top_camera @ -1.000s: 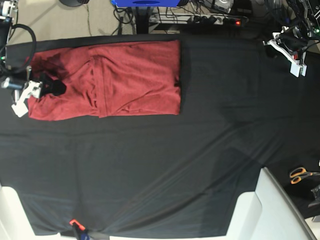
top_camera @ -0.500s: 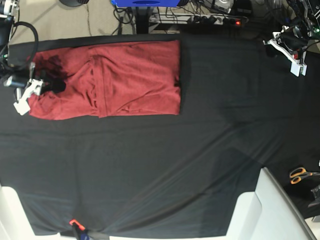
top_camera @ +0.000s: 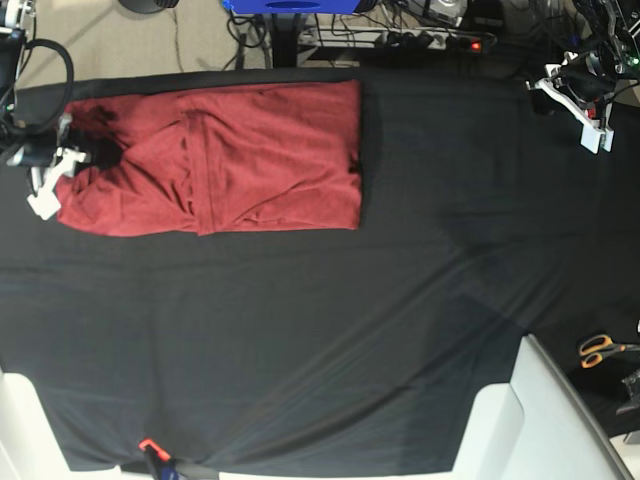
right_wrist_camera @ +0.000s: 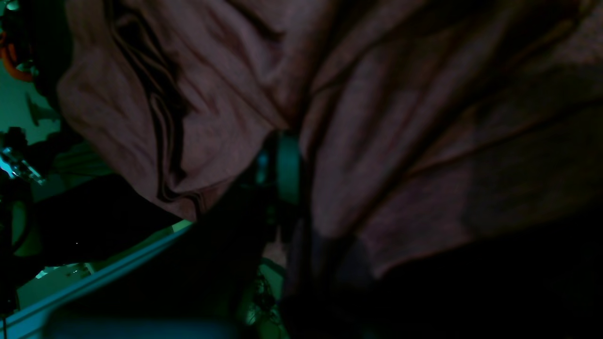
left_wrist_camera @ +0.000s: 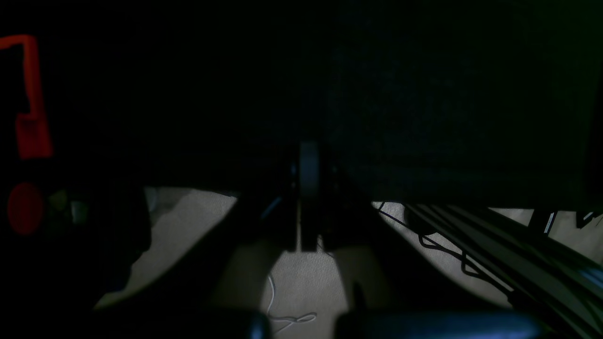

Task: Fold the T-shirt properly
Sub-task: 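Push the shirt's end edge inward with the right gripper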

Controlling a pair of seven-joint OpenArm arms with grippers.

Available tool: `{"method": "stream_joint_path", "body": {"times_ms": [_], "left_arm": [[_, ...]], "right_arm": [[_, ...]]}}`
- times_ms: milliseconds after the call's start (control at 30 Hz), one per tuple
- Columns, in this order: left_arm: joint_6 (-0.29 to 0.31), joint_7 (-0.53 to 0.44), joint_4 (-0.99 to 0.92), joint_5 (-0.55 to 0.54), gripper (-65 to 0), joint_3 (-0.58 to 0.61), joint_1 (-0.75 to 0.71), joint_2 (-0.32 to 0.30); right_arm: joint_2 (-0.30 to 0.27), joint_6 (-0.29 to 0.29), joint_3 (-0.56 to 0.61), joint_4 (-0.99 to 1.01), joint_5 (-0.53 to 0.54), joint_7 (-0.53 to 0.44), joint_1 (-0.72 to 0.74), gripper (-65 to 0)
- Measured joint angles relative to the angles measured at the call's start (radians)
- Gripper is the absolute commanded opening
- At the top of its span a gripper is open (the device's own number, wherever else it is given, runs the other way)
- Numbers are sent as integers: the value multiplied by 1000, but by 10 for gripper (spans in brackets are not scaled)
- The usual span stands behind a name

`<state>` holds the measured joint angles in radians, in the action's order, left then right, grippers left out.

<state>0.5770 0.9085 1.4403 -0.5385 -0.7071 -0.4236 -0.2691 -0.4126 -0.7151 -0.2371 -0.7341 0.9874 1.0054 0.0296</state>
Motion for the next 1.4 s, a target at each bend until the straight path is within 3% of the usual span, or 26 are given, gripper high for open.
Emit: {"method": "stream_joint_path", "body": {"times_ms": [400,700,833,1100,1267,1400], "left_arm": [[0,0,0,0,-650,0,5,0],[0,0,0,0,-650,0,5,1],[0,0,0,0,-650,0,5,0],[0,0,0,0,-650,1,5,0],[0,0,0,0,-650,1,5,0],[0,0,0,1,-650,1,5,-1]], "right_arm": [[2,3,0,-18,-20,24,11,-645],[41,27,5,-323,-73,45,-80,-645],[82,217,11,-509,-74,43,-129,-645],[157,471,14,-836,-127,53,-225,-645],[185,537,154,-955,-201,61,-254,-645],[183,628,275,-989,-205,55,-252,-645]]}}
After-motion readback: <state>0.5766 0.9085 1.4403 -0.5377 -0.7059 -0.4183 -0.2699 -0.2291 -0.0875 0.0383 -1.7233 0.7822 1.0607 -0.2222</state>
